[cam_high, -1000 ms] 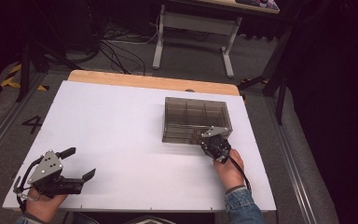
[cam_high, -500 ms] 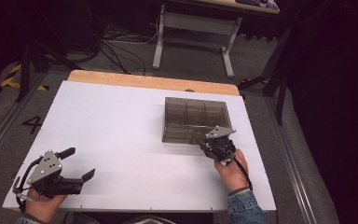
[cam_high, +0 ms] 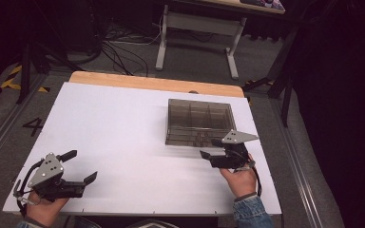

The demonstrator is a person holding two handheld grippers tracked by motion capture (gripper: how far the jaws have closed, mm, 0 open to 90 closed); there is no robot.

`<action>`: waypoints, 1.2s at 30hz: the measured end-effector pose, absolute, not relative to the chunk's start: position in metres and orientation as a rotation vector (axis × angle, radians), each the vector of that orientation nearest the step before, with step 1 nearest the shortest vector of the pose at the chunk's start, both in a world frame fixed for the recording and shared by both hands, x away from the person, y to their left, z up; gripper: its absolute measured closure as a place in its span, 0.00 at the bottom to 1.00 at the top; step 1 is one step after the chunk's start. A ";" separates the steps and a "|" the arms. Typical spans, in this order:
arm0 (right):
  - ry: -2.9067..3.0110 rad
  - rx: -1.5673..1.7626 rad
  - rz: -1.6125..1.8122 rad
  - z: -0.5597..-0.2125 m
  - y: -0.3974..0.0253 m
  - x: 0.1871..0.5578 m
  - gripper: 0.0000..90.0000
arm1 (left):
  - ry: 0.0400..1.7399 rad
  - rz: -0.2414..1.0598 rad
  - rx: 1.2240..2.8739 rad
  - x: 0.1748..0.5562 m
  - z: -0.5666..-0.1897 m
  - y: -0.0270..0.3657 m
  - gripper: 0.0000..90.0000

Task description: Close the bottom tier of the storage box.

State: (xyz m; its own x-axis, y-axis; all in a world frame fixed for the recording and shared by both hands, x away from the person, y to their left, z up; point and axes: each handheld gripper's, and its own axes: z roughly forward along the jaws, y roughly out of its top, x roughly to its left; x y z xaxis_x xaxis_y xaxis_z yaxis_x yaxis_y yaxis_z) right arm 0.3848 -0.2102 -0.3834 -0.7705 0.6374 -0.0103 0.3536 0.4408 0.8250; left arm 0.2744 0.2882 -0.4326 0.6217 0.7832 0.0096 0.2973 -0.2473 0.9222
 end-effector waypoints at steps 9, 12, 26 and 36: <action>2.304 0.827 1.360 -0.380 -0.228 0.378 0.07 | 0.869 0.593 1.812 0.274 -0.432 0.289 0.05; 2.294 0.810 1.393 -0.382 -0.234 0.374 0.03 | 0.870 0.594 1.813 0.275 -0.432 0.289 0.05; 2.198 0.799 1.502 -0.405 -0.265 0.357 0.00 | 0.867 0.602 1.819 0.275 -0.432 0.289 0.05; 2.194 0.848 1.509 -0.423 -0.276 0.349 0.01 | 0.867 0.601 1.815 0.274 -0.432 0.288 0.05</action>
State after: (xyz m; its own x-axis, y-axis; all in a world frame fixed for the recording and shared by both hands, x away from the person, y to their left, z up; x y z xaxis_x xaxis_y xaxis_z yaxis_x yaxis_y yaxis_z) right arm 0.3494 -0.2758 -0.4230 -0.7617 0.6458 0.0514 0.2791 0.2555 0.9257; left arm 0.2742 0.2877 -0.4325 0.6199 0.7845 0.0158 0.2900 -0.2478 0.9244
